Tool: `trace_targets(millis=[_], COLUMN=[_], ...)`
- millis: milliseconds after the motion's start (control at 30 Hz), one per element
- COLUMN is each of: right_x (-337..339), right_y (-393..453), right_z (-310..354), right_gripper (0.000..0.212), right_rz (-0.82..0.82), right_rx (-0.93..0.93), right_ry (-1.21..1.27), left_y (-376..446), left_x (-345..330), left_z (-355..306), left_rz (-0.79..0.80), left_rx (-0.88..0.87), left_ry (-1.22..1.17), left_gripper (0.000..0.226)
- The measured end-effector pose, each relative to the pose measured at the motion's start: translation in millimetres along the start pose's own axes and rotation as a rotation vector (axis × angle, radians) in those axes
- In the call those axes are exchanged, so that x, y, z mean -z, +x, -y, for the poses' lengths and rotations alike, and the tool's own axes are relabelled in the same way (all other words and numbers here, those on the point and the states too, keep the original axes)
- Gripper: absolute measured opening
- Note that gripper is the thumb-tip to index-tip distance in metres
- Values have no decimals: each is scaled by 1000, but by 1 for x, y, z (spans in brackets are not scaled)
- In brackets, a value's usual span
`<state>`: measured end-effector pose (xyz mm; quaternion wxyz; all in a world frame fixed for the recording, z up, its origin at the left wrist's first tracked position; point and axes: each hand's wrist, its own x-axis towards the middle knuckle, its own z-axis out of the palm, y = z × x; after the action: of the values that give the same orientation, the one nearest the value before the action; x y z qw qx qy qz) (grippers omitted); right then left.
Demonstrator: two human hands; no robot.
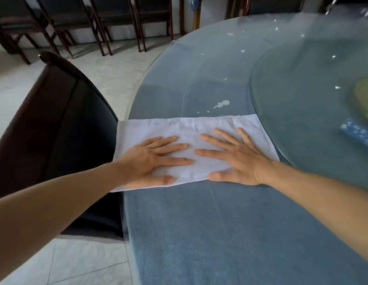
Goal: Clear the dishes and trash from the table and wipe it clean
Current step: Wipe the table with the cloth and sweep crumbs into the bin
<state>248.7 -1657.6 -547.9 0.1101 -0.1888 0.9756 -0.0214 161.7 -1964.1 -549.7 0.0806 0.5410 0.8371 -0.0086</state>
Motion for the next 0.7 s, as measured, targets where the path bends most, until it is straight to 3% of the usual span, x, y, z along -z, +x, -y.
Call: trace_targets(millis=[700], right_x=[43], right_y=[149], right_z=[-70], right_gripper=[73], right_rz=[-42], right_rx=[-214], right_ry=[59], left_y=[135], left_x=[35], left_z=[211], left_rz=[-16], left_rx=[-287], left_ry=[-15], left_gripper=[55])
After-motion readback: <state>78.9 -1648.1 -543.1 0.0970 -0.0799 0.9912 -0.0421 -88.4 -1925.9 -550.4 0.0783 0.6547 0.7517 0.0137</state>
